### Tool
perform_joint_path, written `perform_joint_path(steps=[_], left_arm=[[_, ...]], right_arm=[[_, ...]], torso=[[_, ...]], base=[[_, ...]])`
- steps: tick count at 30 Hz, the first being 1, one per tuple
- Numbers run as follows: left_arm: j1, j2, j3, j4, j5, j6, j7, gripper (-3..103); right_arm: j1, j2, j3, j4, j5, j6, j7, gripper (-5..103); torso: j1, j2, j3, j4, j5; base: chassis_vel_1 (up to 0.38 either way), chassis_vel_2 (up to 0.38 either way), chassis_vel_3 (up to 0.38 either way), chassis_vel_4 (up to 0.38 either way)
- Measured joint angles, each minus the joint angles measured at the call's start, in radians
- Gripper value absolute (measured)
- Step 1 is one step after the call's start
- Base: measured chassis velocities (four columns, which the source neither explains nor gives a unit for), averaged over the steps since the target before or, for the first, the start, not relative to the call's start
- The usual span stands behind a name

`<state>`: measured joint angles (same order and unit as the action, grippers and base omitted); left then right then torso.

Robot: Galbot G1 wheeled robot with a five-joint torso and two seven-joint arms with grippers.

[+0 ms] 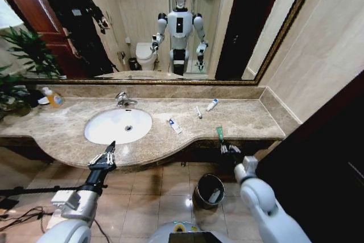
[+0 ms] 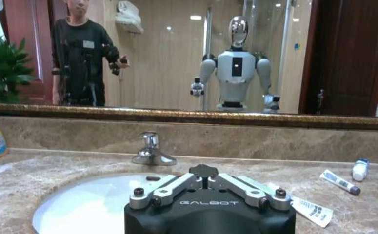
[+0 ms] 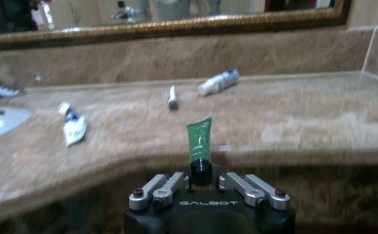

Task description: Pick up the trash from the sink and place it in the trash bin.

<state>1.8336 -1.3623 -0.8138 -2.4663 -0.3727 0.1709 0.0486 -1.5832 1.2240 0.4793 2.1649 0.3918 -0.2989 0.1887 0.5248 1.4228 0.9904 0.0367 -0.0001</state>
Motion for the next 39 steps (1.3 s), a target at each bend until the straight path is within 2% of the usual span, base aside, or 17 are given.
perform_joint_path(steps=[7,13,22,29,39], left_arm=[[0.000,0.000,0.000,0.000,0.000,0.000,0.000,0],[0.000,0.000,0.000,0.000,0.000,0.000,0.000,0],[0.000,0.000,0.000,0.000,0.000,0.000,0.000,0],[0.000,0.000,0.000,0.000,0.000,0.000,0.000,0],[0.000,0.000,0.000,0.000,0.000,0.000,0.000,0]], right_arm=[[-0.054,0.055,-0.010,-0.078,-0.063,0.059,-0.029,19],[0.005,0.103,-0.023,-0.275,-0.073,0.094,-0.030,19],[0.074,0.125,-0.036,-0.525,-0.074,0.169,-0.037,19],[0.136,0.138,-0.047,-0.754,-0.074,0.266,-0.049,19],[0.193,0.158,-0.047,-0.929,-0.074,0.322,-0.080,19]], torso=[[0.000,0.000,0.000,0.0000,0.0000],[0.000,0.000,0.000,0.0001,0.0002],[0.000,0.000,0.000,0.0002,0.0002],[0.000,0.000,0.000,0.0001,0.0001],[0.000,0.000,0.000,0.0001,0.0000]], base=[[0.000,0.000,0.000,0.000],[0.000,0.000,0.000,0.000],[0.000,0.000,0.000,0.000],[0.000,0.000,0.000,0.000],[0.000,0.000,0.000,0.000]])
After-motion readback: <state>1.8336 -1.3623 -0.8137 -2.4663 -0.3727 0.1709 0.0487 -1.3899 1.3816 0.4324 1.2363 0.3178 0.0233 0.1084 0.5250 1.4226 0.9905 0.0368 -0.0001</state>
